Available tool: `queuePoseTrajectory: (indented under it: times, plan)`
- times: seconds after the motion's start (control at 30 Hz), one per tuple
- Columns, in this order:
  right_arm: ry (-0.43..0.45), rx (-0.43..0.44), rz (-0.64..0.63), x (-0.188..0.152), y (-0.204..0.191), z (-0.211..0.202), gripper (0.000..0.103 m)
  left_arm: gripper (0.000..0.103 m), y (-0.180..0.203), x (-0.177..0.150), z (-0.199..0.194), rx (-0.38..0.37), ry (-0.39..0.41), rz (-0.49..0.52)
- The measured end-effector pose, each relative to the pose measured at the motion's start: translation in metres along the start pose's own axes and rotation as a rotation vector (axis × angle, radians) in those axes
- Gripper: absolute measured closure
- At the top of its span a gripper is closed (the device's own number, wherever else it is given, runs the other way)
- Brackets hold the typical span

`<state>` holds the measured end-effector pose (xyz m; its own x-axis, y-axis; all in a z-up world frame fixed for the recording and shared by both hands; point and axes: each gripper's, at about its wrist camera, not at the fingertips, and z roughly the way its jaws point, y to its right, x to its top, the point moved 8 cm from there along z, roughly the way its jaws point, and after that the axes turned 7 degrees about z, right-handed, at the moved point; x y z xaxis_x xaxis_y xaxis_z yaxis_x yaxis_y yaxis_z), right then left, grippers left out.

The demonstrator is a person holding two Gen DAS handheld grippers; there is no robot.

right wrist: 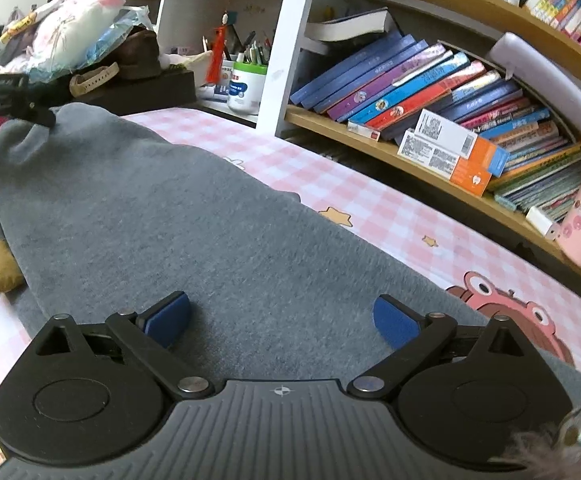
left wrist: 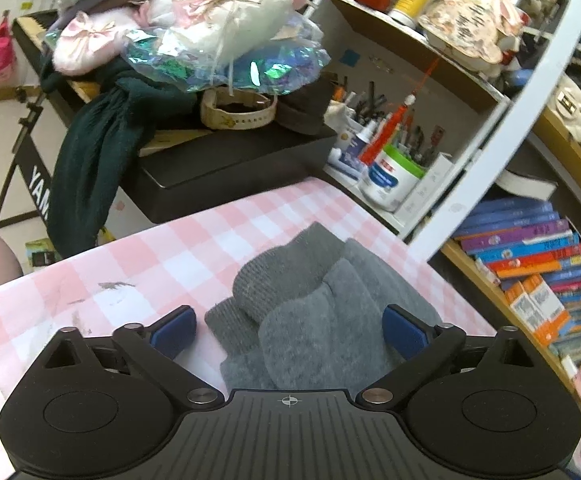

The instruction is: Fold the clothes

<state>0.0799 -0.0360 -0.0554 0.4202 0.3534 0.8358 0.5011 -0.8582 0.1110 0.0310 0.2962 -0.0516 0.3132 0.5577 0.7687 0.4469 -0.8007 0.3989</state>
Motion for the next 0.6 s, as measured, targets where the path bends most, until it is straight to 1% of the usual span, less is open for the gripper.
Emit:
queuePoseTrajectory:
  times: [0.07,0.1,0.17,0.2,0.23,0.27,0.3,0.33,0.37,0.4,0.43,0.47,0.57,0.6]
  plan:
    - [0.006,-0.011,-0.015,0.000,-0.001,-0.001,0.004,0.022,-0.001,0.000,0.001,0.009,0.005,-0.007]
    - [0.007,-0.011,-0.016,0.000,-0.001,-0.001,0.004,0.030,-0.002,0.001,0.001,0.010,0.006,-0.013]
    - [0.004,-0.007,-0.012,0.000,0.000,-0.001,0.004,0.039,-0.004,0.001,0.002,-0.007,0.000,-0.039]
    - [0.002,-0.004,-0.006,0.000,0.000,0.000,0.004,0.045,-0.003,0.002,0.000,-0.025,0.003,-0.049]
    - [-0.001,0.001,0.001,0.000,0.001,0.000,0.004,0.049,0.000,0.004,-0.005,-0.054,0.026,-0.050]
    - [-0.005,0.006,0.008,0.000,0.002,0.000,0.003,0.056,0.007,0.008,-0.014,-0.087,0.074,-0.033]
    - [-0.007,0.009,0.013,0.000,0.002,0.000,0.003,0.059,0.013,0.012,-0.023,-0.120,0.121,-0.016]
    - [-0.010,0.012,0.018,0.000,0.003,0.001,0.003,0.059,0.021,0.016,-0.032,-0.154,0.168,0.007]
    - [-0.012,0.014,0.023,0.000,0.003,0.001,0.003,0.059,0.030,0.019,-0.039,-0.181,0.200,0.051]
    - [-0.013,0.016,0.025,0.000,0.003,0.001,0.003,0.058,0.037,0.020,-0.041,-0.182,0.210,0.100]
    - [-0.014,0.017,0.027,0.000,0.003,0.001,0.003,0.058,0.042,0.020,-0.042,-0.176,0.212,0.141]
    - [-0.015,0.019,0.030,0.000,0.003,0.001,0.003,0.058,0.041,0.019,-0.038,-0.150,0.191,0.149]
    - [-0.018,0.026,0.039,0.000,0.004,0.002,0.003,0.057,0.024,0.013,-0.024,-0.101,0.128,0.077]
    - [-0.019,0.028,0.042,-0.001,0.005,0.002,0.003,0.053,0.018,0.012,-0.021,-0.099,0.113,0.046]
